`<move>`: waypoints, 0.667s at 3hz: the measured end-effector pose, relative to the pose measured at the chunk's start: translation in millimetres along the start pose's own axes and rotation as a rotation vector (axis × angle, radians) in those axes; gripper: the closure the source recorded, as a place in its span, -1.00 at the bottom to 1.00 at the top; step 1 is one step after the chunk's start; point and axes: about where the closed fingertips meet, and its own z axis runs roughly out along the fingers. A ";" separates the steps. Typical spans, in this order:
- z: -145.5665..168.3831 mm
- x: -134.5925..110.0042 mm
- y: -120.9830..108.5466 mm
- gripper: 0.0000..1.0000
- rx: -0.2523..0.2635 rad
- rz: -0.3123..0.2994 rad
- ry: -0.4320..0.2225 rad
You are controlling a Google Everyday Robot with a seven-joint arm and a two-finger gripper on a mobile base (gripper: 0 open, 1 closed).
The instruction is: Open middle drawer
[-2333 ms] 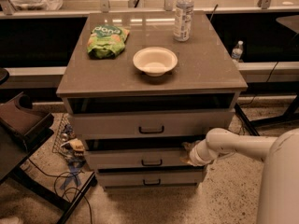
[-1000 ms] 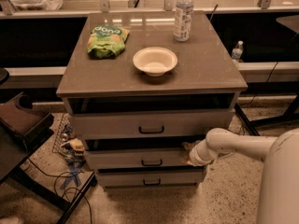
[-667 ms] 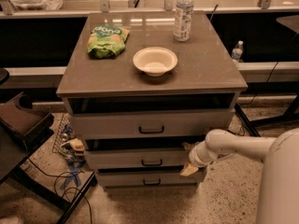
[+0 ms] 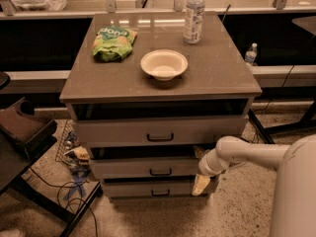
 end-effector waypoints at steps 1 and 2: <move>1.5 -0.6 1.1 -0.71 -0.003 0.000 -0.001; 3.0 -1.3 2.4 -0.24 -0.006 -0.001 -0.002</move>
Offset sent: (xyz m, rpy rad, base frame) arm -0.0007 0.0011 -0.0011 0.0008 0.0022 0.0017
